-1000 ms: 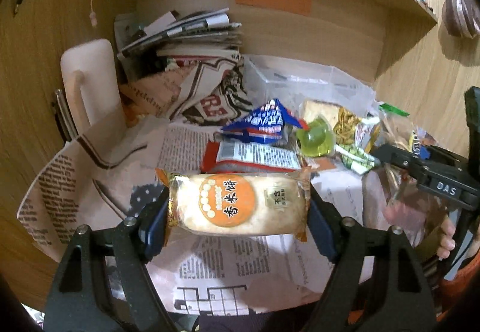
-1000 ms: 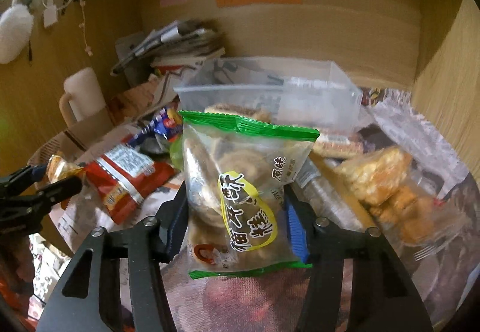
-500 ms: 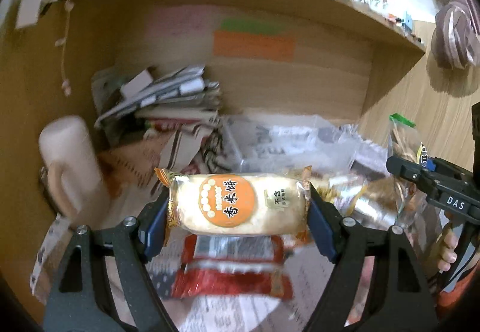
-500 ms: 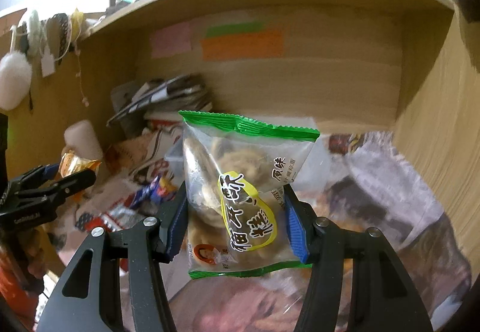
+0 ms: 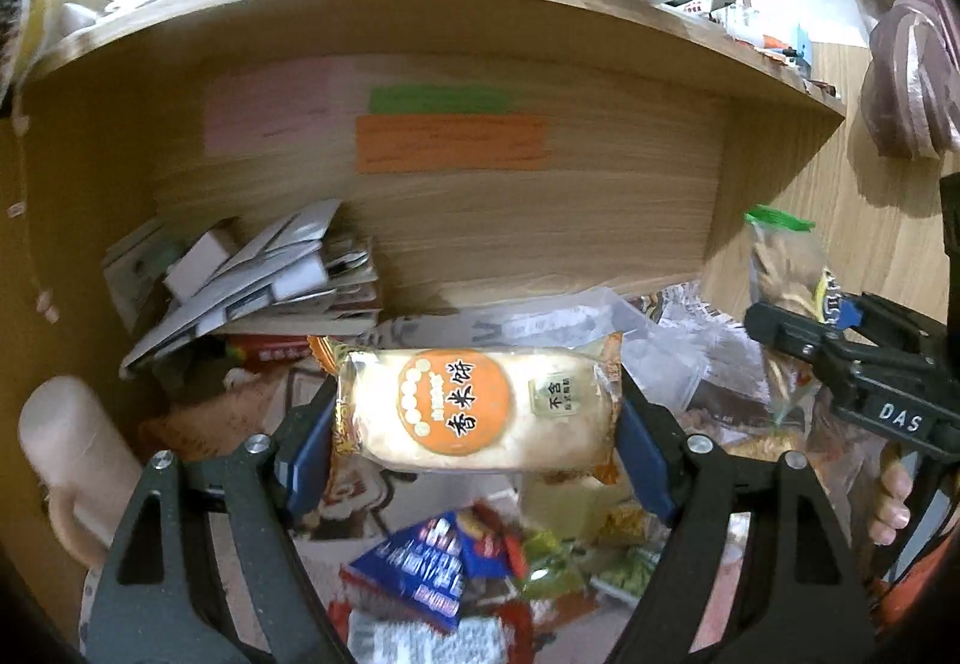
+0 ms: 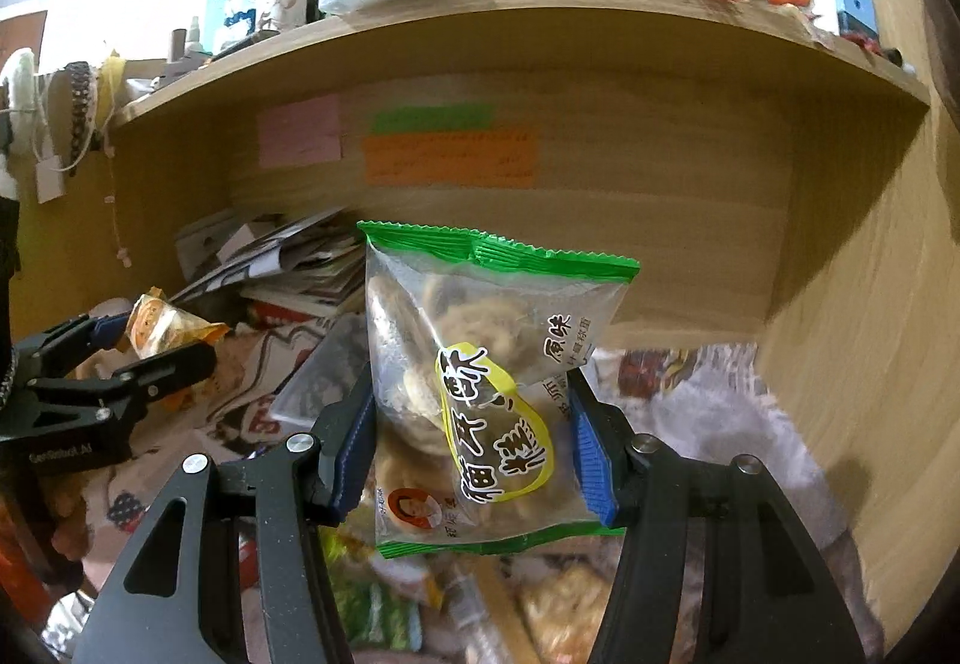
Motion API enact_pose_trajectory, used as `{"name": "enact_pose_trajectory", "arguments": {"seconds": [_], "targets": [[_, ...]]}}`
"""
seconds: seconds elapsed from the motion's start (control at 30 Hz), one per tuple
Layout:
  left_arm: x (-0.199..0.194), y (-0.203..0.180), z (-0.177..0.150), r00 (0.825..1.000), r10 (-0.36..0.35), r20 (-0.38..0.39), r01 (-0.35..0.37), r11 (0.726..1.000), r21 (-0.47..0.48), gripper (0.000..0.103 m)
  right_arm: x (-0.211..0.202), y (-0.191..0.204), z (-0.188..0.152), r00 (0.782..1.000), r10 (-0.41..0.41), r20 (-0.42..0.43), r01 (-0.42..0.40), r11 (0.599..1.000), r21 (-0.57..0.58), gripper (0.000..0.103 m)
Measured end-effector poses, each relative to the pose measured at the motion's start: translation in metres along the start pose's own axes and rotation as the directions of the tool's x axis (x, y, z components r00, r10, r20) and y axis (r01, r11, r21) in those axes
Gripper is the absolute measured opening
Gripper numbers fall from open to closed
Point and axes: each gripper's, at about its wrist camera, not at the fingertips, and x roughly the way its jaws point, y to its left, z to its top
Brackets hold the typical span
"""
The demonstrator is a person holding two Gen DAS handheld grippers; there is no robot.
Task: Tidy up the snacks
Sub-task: 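Grasp and lift cookie bag with right tool while left tool lifts the cake, then drop cookie bag into clear box with right tool while left tool drops cake in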
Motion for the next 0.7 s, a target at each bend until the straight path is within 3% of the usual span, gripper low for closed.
{"name": "enact_pose_trajectory", "arguments": {"seconds": [0.37, 0.7], "targets": [[0.068, 0.004, 0.025, 0.994, -0.010, -0.105, 0.004, 0.998, -0.059, 0.081, 0.044, -0.003, 0.012, 0.999, -0.008, -0.046, 0.006, 0.999, -0.034, 0.053], [0.131, 0.011, 0.031, 0.967, 0.006, -0.253, -0.024, 0.997, -0.068, 0.081, 0.094, -0.012, 0.019, 0.989, 0.000, -0.150, -0.006, 0.999, -0.036, 0.053]]}}
